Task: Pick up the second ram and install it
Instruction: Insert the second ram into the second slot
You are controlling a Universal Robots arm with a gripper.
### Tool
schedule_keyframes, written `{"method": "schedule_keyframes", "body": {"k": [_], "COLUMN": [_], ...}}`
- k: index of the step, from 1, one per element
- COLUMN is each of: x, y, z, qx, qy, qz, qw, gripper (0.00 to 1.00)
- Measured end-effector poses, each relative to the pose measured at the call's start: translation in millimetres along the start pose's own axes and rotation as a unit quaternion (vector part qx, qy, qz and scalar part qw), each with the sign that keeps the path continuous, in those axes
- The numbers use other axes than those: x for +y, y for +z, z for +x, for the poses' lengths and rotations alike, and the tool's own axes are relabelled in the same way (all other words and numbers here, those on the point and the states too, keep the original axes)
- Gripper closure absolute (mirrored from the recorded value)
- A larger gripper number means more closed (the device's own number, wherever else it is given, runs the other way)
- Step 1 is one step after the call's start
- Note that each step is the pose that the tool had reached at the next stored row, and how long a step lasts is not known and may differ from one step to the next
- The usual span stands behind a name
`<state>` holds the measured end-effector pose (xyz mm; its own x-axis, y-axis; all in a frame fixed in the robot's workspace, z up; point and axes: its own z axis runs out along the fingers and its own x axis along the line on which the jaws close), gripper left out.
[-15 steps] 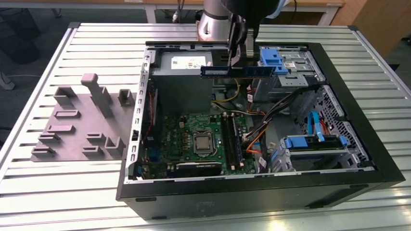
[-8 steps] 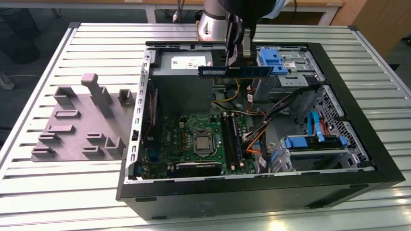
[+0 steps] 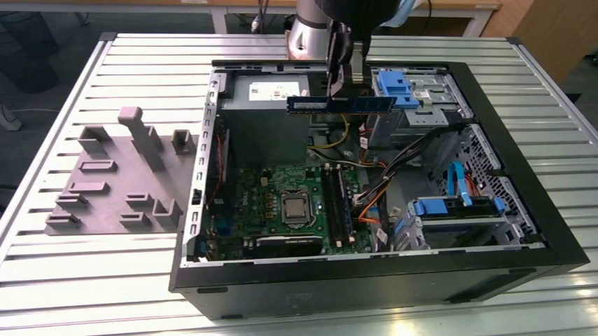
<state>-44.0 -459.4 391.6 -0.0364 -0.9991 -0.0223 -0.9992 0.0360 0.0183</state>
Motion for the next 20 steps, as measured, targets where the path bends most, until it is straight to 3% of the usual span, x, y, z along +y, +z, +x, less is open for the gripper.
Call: {"method": "schedule_keyframes", "body": {"k": [4, 8, 20], "x": [0.4, 0.3, 0.3], "y": [0.0, 0.1, 0.1], "z": [0.0, 0.0, 0.0], "qx": [0.0, -0.0003, -0.0003], "qy": [0.0, 0.023, 0.024], "qz": [0.0, 0.0005, 0.0005], "qw": [1.0, 0.9997, 0.9997], "gripper": [0.86, 0.86, 0.86]}}
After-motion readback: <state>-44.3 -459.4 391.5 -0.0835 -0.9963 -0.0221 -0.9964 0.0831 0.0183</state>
